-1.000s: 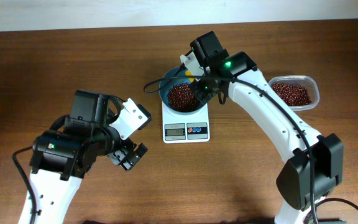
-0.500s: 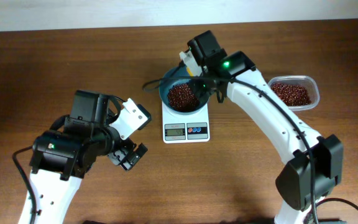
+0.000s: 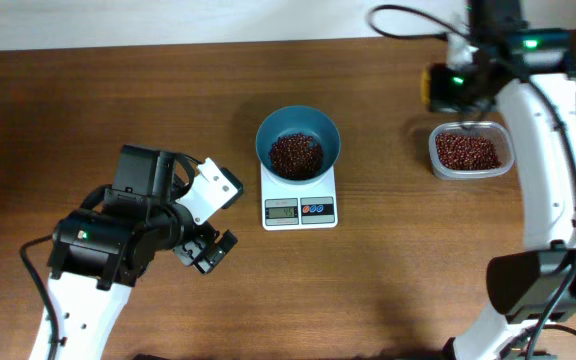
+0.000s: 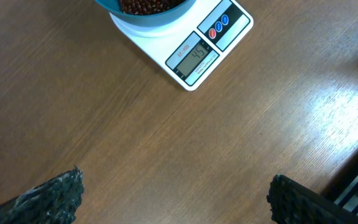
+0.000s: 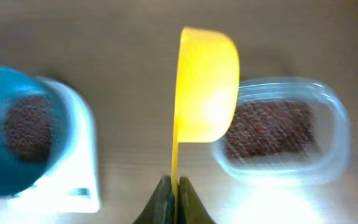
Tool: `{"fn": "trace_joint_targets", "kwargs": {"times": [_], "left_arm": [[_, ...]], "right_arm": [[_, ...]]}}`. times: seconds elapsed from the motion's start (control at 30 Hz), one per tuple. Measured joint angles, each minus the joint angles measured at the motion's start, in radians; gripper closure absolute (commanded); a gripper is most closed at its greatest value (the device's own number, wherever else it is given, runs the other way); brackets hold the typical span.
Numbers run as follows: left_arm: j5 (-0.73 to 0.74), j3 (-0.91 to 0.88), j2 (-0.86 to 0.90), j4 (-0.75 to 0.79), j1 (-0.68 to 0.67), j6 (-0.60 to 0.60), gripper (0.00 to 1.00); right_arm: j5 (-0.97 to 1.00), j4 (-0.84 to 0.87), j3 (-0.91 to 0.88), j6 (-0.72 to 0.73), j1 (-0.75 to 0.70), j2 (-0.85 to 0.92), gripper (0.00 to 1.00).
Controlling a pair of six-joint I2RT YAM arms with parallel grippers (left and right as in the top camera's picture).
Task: Scoop item into bowl and weigh 50g on scale
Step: 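Lift the empty scoop back toward the bean tub with the right gripper, then lower the yellow scoop into the red bean tub with the right gripper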
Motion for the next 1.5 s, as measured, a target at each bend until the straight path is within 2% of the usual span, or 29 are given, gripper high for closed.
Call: {"fn": "trace_joint_targets", "kwargs": {"times": [0.13, 0.27, 0.47, 0.8, 1.03, 1.33, 1.5], "left_arm": [[0.0, 0.0, 0.0, 0.0, 0.0, 0.0, 0.01], [0.0, 0.0, 0.0, 0.0, 0.0, 0.0, 0.01], [0.0, 0.0, 0.001, 0.0, 0.0, 0.0, 0.01], [0.0, 0.0, 0.001, 0.0, 0.0, 0.0, 0.01], [0.0, 0.0, 0.001, 0.0, 0.0, 0.0, 0.01], [0.0, 0.0, 0.001, 0.0, 0.0, 0.0, 0.01], [0.0, 0.0, 0.001, 0.0, 0.0, 0.0, 0.01]], "right_arm": [[0.151, -0.112, 0.0, 0.011, -0.083, 0.0, 0.96], [0.219, -0.105, -0.058, 0.011, -0.11, -0.008, 0.96], [0.224, 0.042, -0.253, 0.012, -0.113, -0.008, 0.96], [0.15, 0.264, -0.409, 0.011, -0.113, -0.008, 0.96], [0.105, 0.281, -0.42, 0.011, -0.106, -0.005, 0.96], [0.18, 0.283, -0.421, 0.006, 0.02, 0.044, 0.96], [0.154, 0.279, -0.421, 0.006, 0.021, 0.044, 0.96]]}}
